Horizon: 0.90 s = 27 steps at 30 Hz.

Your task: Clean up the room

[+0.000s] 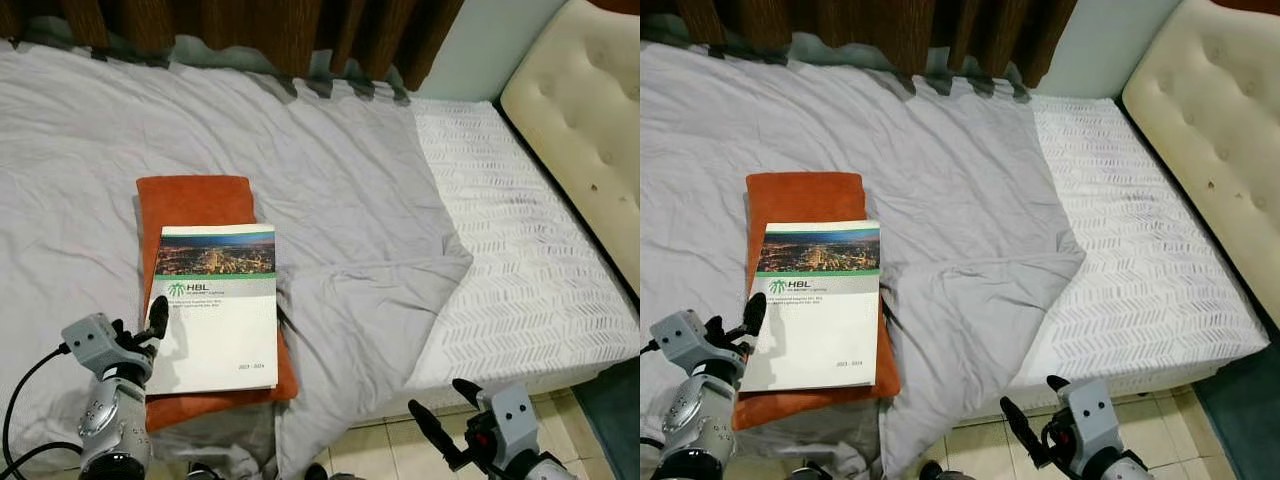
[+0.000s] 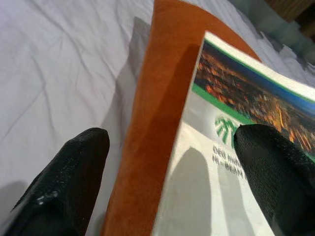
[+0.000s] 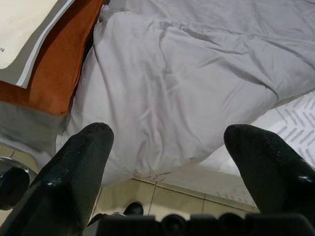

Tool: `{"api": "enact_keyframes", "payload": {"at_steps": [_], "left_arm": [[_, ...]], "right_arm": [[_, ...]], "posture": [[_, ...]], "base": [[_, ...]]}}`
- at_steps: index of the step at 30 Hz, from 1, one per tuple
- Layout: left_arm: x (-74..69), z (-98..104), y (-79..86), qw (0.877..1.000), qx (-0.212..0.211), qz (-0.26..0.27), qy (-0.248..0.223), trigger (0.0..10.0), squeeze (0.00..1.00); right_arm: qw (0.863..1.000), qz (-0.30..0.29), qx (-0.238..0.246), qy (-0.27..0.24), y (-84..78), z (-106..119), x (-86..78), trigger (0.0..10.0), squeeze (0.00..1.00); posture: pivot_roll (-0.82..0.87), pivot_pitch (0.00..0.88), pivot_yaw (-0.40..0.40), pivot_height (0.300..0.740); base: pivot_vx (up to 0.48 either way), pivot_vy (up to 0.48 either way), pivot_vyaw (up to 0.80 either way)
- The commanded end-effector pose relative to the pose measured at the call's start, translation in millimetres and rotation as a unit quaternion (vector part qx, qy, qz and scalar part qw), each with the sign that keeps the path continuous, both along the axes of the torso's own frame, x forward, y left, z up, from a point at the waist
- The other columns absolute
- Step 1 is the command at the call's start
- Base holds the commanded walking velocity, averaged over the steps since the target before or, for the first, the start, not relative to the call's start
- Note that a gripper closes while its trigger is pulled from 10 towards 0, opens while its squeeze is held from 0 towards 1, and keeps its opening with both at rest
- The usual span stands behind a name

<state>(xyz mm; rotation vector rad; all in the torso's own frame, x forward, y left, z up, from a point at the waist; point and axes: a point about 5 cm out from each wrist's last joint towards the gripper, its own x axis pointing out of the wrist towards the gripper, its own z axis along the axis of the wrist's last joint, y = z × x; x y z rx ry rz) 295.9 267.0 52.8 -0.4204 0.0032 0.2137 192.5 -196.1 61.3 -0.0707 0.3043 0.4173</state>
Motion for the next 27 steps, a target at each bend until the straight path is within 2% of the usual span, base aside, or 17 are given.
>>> {"api": "enact_keyframes", "payload": {"at_steps": [1,3,4,5,8,16,17,18,19,27], "left_arm": [[-8.5,-20,-9.5,0.999,-0.026,-0.018,0.041,10.0,0.00],[-8.6,-27,-16.3,0.997,-0.053,-0.033,0.054,10.0,0.00],[-8.6,-27,-16.3,0.997,-0.053,-0.033,0.054,10.0,0.00],[-6.7,-29,-23.6,0.995,-0.069,-0.049,0.059,10.0,0.00],[-3.9,-32,-32.4,0.993,-0.072,-0.065,0.071,10.0,0.00],[0.0,-34,-41.6,0.989,-0.073,-0.091,0.089,10.0,0.00],[0.1,-35,-43.2,0.988,-0.072,-0.101,0.096,8.0,0.00],[-0.4,-36,-43.0,0.987,-0.071,-0.101,0.101,0.7,0.00],[-1.1,-38,-44.0,0.986,-0.070,-0.105,0.106,0.0,0.00],[-3.7,-45,-52.0,0.980,-0.065,-0.128,0.138,0.0,0.00]], "right_arm": [[1.000,-0.010,-0.005,0.015,-5.4,-3,-5.4,10.0,0.00],[1.000,-0.011,-0.005,0.017,-4.5,-4,-5.2,10.0,0.00],[1.000,-0.011,-0.005,0.017,-4.5,-4,-5.2,10.0,0.00],[1.000,-0.012,-0.005,0.017,-4.3,-4,-5.1,10.0,0.00],[1.000,-0.013,-0.006,0.017,-4.9,-4,-5.8,10.0,0.00],[1.000,-0.017,-0.007,0.018,-5.8,-4,-6.6,10.0,0.00],[1.000,-0.020,-0.007,0.018,-5.5,-5,-6.3,10.0,0.00],[1.000,-0.021,-0.006,0.019,-5.2,-5,-6.2,10.0,0.00],[1.000,-0.022,-0.006,0.019,-5.0,-6,-6.0,10.0,0.00],[0.999,-0.028,-0.002,0.019,-4.7,-6,-5.1,10.0,0.00]], "posture": [[-0.16,0.283,-0.247,0.740],[-0.16,0.280,-0.240,0.740],[-0.16,0.280,-0.240,0.740],[-0.16,0.278,-0.239,0.740],[-0.17,0.276,-0.239,0.740],[-0.18,0.270,-0.231,0.740],[-0.18,0.266,-0.227,0.740],[-0.18,0.265,-0.225,0.740],[-0.18,0.264,-0.225,0.740],[-0.18,0.265,-0.214,0.740]], "base": [[0.000,0.000,0.00],[0.000,0.000,0.00],[0.000,0.000,0.00],[0.000,0.000,0.00],[0.000,0.000,0.00],[0.000,0.000,0.00],[0.000,0.000,0.00],[0.000,0.000,0.00],[0.000,0.000,0.00],[0.000,0.000,0.00]]}}
